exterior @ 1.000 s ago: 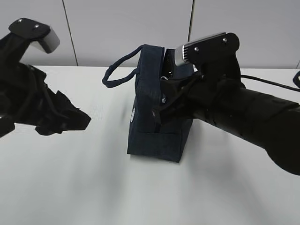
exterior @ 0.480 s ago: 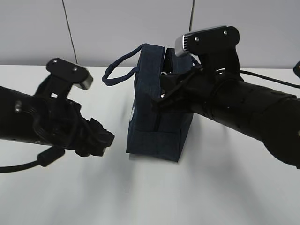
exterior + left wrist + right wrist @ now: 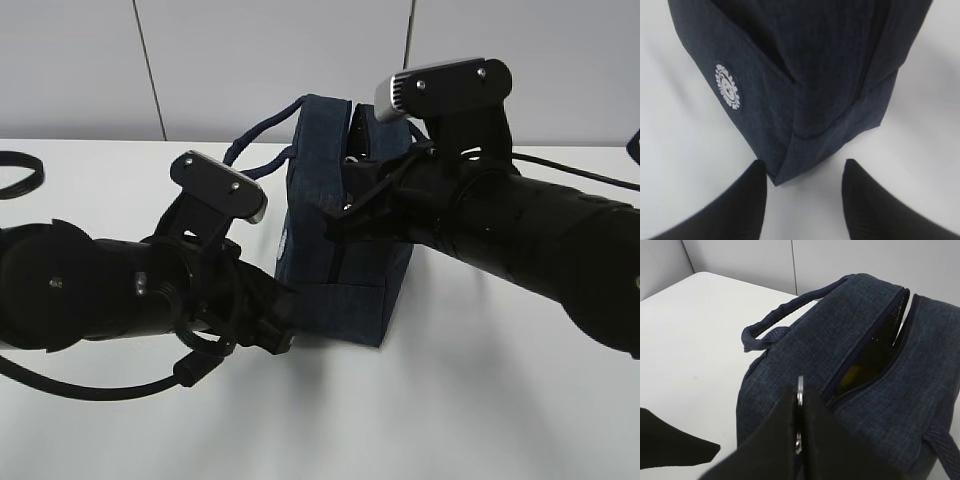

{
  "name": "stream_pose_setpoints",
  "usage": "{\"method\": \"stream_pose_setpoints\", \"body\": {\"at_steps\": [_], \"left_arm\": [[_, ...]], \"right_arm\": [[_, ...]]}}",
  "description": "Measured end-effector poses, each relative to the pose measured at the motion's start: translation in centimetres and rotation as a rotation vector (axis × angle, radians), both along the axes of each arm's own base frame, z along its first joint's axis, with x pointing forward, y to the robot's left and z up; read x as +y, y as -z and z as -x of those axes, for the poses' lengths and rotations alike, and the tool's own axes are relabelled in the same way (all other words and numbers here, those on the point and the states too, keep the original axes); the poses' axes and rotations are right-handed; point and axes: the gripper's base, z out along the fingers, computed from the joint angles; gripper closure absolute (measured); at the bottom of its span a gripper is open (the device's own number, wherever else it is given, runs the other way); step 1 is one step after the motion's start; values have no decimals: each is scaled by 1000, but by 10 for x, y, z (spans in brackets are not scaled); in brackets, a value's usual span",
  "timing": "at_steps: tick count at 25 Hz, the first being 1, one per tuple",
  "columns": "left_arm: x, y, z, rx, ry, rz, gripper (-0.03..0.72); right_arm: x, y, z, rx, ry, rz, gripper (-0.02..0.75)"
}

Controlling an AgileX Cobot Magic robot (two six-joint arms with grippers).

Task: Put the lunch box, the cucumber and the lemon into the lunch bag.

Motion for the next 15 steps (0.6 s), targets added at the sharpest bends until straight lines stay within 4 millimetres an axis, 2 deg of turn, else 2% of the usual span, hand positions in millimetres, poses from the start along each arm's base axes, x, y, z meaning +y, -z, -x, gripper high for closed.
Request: {"method": "stream_pose_setpoints", "body": {"at_steps": [9,15], "left_arm": [[-11,-2,-11,-10,-55,65,346],[-23,-2,-2,-21,-37,91,346]], "right_arm": [[0,0,0,5,4,-2,738],[0,0,0,6,5,-4,738]]}}
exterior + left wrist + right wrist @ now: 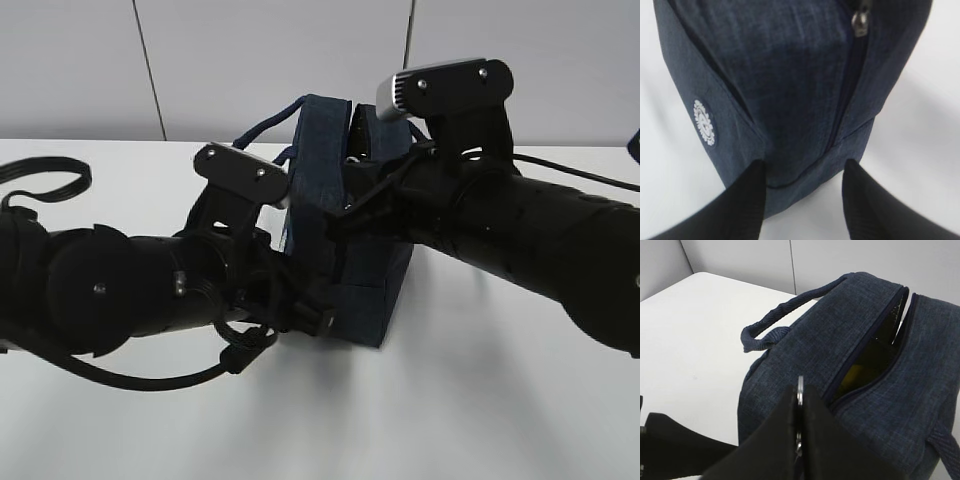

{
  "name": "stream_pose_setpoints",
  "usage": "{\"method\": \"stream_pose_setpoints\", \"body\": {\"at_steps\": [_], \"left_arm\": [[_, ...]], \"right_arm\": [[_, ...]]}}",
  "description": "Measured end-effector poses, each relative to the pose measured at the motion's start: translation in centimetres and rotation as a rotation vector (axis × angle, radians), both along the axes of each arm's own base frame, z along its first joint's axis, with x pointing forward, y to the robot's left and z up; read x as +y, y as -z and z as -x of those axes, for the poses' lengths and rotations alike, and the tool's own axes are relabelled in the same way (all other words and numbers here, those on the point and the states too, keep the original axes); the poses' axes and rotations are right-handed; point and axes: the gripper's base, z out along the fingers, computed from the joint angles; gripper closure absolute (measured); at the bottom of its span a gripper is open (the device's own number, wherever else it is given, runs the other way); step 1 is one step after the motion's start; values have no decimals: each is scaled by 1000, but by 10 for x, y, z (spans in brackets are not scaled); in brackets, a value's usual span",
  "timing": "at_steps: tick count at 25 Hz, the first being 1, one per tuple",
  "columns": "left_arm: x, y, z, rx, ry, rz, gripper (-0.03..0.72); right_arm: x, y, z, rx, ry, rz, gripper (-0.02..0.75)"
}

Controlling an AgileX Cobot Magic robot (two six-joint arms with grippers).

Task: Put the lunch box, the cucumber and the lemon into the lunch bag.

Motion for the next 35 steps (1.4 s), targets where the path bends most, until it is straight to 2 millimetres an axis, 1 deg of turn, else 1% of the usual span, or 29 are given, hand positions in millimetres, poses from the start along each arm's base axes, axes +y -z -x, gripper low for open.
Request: {"method": "stream_pose_setpoints", "body": {"at_steps": [2,8,11,16,17,18,20,21,22,23,26,35], "left_arm": [[-2,1,0,-10,-12,13,346],[-3,13,-3,12,-49,21,346],[-4,12,-5,-2,-58,31,346],[-14,8,-14,-34,-47,46,356],[-16,9,-15,-34,-45,44,374],[-17,9,-17,-37,-44,45,412],[-17,10,-17,-37,-45,44,521],[-18,10,-17,-37,-45,45,589],[-18,10,-17,-36,-45,44,634],[-18,10,-17,-36,-45,44,657],[-18,10,-17,-37,-45,44,677],[-20,10,-15,-35,-35,45,680]], "right_arm": [[0,0,0,0,0,0,738],[0,0,0,1,1,-1,738],[0,0,0,1,1,-1,738],[0,0,0,1,1,-1,738],[0,0,0,1,1,-1,738],[0,0,0,1,1,-1,738],[0,0,0,2,3,-3,738],[0,0,0,2,3,-3,738],[0,0,0,1,2,-1,738],[0,0,0,1,2,-1,738],[-1,0,-1,0,4,0,738],[2,-12,-9,-44,1,15,738]]}}
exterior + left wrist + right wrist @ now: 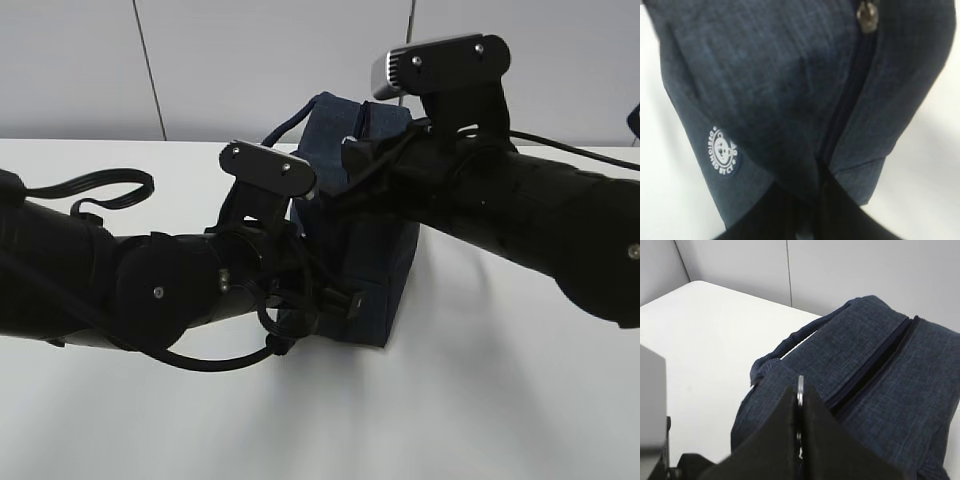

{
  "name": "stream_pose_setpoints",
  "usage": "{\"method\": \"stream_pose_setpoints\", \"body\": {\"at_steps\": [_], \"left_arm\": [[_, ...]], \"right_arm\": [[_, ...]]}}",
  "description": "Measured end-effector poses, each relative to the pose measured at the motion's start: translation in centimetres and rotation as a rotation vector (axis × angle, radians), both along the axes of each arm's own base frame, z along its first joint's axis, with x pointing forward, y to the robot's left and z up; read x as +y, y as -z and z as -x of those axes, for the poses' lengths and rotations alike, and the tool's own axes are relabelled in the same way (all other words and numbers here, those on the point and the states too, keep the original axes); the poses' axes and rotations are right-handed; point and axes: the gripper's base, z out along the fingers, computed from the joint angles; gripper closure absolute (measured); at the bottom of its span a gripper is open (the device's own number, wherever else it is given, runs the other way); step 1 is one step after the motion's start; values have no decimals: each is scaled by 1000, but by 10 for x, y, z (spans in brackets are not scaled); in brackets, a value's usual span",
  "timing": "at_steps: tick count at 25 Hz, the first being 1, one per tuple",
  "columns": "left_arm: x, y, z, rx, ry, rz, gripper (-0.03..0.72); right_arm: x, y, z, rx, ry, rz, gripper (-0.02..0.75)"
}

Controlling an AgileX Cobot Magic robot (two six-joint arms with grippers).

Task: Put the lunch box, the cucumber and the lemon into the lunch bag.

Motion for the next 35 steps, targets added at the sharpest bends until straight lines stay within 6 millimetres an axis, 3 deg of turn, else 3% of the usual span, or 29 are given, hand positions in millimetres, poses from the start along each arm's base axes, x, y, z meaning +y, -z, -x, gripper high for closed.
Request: {"method": "stream_pose_setpoints", "body": {"at_steps": [11,35], "left_arm": [[-3,0,3,6,4,7,683],[-7,-1,6,2,19,9,683]], "right_arm": [[-2,-8,-14,-37,45,69,738],[-18,-11,-31,-37,137,33,738]]}}
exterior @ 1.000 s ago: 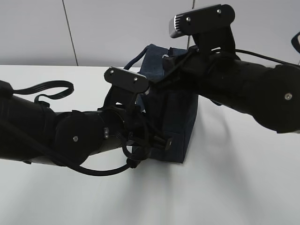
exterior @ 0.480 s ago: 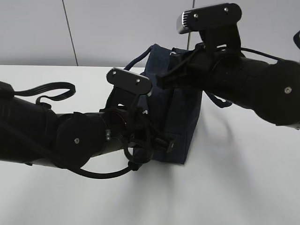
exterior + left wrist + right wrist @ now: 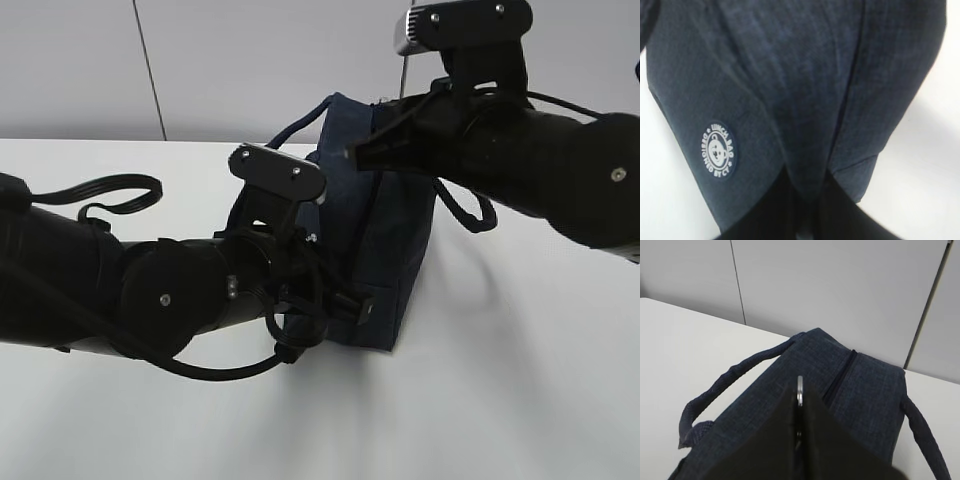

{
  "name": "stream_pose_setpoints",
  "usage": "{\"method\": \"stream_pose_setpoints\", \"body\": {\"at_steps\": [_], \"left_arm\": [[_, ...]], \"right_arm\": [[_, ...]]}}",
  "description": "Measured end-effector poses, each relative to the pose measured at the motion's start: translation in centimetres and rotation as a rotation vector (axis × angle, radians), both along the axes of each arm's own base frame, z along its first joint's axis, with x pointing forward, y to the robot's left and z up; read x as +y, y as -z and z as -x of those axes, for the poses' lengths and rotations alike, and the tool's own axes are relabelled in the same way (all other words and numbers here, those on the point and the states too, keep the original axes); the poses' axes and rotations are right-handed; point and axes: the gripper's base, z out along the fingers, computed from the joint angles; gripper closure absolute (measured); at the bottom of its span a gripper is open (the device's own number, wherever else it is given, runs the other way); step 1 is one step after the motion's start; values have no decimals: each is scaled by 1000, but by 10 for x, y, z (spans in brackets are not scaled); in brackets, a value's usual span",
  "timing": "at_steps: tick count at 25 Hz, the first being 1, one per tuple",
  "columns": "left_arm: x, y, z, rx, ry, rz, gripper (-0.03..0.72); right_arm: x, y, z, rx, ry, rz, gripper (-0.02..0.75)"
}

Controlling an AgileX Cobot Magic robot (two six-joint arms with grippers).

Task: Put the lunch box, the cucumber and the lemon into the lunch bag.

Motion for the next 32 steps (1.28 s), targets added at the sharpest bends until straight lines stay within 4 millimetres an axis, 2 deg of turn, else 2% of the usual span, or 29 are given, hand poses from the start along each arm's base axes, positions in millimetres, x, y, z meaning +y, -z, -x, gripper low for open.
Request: {"method": "stream_pose_setpoints", "body": {"at_steps": [13,23,32], "left_arm": [[-2,0,2,2,6,2,683],[-8,-1,8,-7,26,6,684],[-8,-1,8,-8,25,7,684]], "right_arm": [[18,2,-34,-27,-1,25,738],[1,-2,-66,-38,69,14,738],[5,6,-96,-30,84,12,738]]}}
